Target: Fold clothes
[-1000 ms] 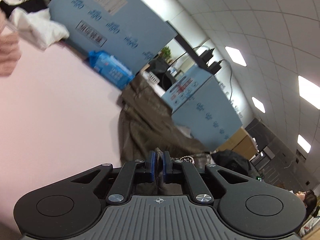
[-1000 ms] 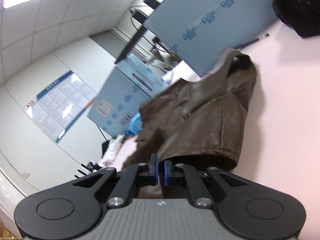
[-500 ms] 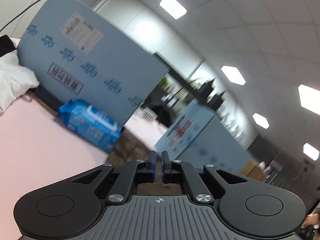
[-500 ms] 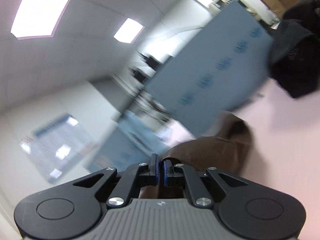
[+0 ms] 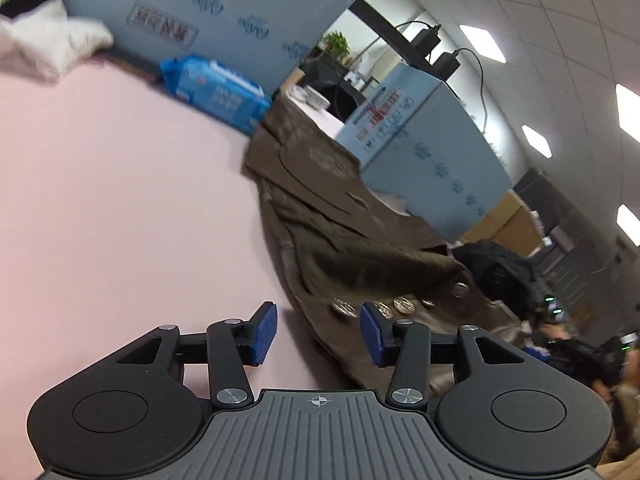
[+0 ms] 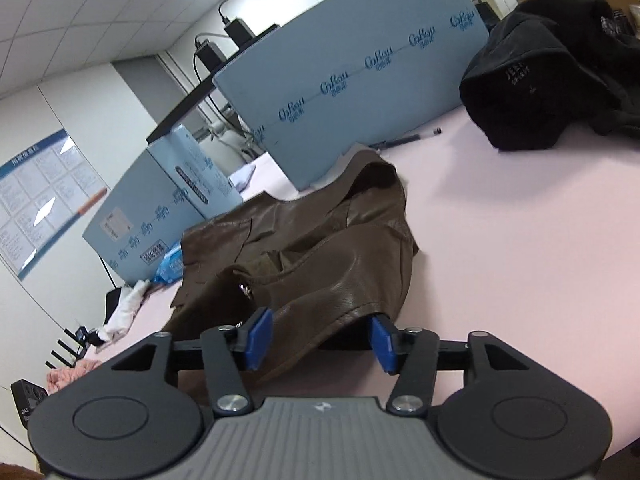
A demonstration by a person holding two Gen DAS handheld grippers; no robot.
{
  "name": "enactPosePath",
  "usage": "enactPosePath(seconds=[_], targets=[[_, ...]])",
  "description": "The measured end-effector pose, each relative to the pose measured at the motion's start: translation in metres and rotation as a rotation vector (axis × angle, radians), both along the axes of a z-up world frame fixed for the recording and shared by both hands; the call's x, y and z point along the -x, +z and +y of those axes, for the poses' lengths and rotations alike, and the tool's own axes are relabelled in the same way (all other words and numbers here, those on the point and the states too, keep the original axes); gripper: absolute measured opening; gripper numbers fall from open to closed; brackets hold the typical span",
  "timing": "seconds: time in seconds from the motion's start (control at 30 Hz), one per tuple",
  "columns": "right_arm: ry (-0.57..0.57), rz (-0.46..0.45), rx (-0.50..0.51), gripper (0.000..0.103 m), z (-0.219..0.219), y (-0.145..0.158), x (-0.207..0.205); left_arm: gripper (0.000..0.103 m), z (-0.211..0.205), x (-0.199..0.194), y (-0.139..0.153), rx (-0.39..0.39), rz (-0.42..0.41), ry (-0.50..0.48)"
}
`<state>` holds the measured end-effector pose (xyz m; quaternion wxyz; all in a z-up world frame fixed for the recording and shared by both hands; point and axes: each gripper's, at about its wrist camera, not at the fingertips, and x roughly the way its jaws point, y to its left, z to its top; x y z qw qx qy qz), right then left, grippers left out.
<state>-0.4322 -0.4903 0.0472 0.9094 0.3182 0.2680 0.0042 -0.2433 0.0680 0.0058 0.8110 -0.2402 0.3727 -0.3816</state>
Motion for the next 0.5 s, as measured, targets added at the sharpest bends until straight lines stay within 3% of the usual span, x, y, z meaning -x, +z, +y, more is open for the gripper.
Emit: enactPosePath(seconds=[0.07,0.13,0.17,0.2,0.27,0.37,0.5], targets=[[0.0,0.001,-0.041,0.056,-0.001,-0.007,0.002,0.044,-0.01,-0.004,-0.007,0.007,0.035,-0.026],[-0.005,-0.015,-0.09,0.055,-0.003,-0.013,0.004,0.042,-0.018,-0.003,-0.006,-0.006,0.009,-0.009],[-0.005,-0.039,-0.126,0.052,-0.004,-0.015,0.003,0.027,-0.021,-0.002,-0.004,-0.011,-0.01,-0.001],[-0.003,-0.05,-0.14,0.047,-0.005,-0.017,0.002,0.019,-0.025,-0.001,-0.002,-0.016,-0.03,0.006],[-0.004,-0.066,-0.133,0.018,-0.003,-0.016,0.001,0.003,-0.03,0.004,0.004,-0.042,-0.089,0.018],[-0.011,-0.084,-0.114,0.007,0.001,-0.015,0.0,0.002,-0.031,0.013,0.011,-0.05,-0.158,0.047],[0.01,-0.137,-0.116,0.005,0.004,-0.011,0.003,0.002,-0.026,0.022,0.024,-0.007,-0.227,0.063]])
